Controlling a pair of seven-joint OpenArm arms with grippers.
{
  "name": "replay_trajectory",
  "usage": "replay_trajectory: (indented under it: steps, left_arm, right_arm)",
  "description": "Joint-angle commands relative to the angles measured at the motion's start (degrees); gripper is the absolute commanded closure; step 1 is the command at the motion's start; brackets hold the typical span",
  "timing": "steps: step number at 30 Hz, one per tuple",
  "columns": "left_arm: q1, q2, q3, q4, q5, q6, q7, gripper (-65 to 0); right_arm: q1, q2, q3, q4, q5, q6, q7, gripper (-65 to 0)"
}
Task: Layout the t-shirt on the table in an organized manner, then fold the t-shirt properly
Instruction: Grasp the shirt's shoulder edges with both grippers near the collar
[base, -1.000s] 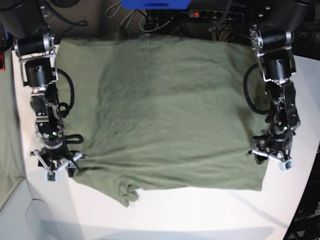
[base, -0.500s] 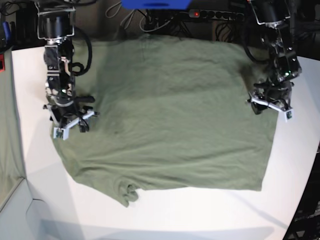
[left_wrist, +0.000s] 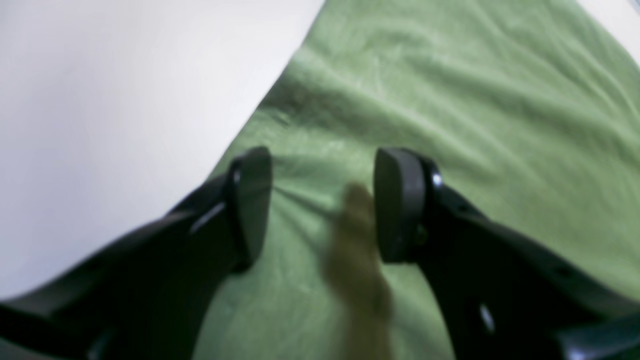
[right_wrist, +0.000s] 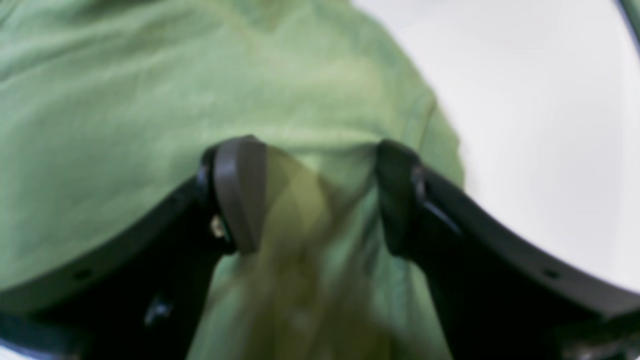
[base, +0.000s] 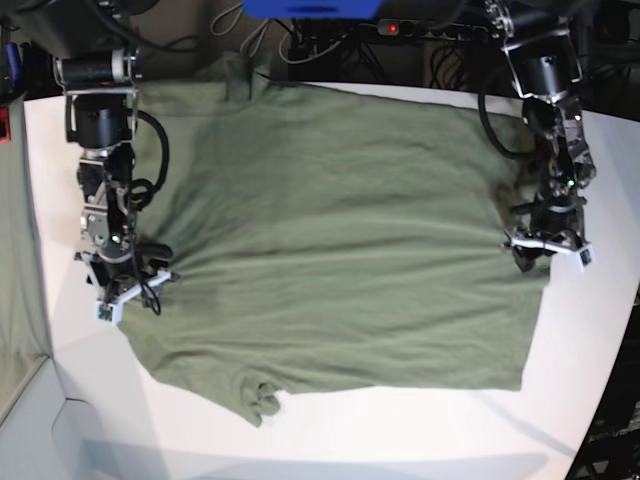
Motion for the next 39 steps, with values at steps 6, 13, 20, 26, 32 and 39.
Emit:
replay_trajectory:
  steps: [6,13,20,26,32,39]
  left_arm:
    - [-5.0,-0.6,0.3,-5.2,0.9,1.6,6.7,-32.9]
    - [-2.3,-0.4,-0.2,3.0,0.3,1.6,12.4,-32.9]
    - [9.2,-0.4,-0.3,21.6,-2.5,1.6,17.9,-32.9]
    - [15.9,-1.1,-1.9,27.1,-7.2,1.7,18.0,-32.9]
    - [21.5,-0.5,-7.6,29.8,-7.4,1.6,18.1,-32.9]
    - [24.8,-2.0,-9.0,30.5,-6.9,1.2,17.6,-33.3]
  right_arm:
    - [4.8,1.5,0.1,-8.7,0.6,0.5,3.1,-35.0]
    - [5.0,3.0,0.1,-6.0,0.6,0.5,6.7,-35.0]
    - [-2.2,4.0,0.6,9.5,0.9,0.5,6.4,-35.0]
    - [-12.4,3.0,0.7,26.0,0.9,0.5,6.4,-35.0]
    - [-24.3,2.6,0.8,41.8,0.9,0.5,-3.0,-35.1]
    - [-36.0,0.5,0.7,53.6,1.0,0.6,-13.1,-35.5]
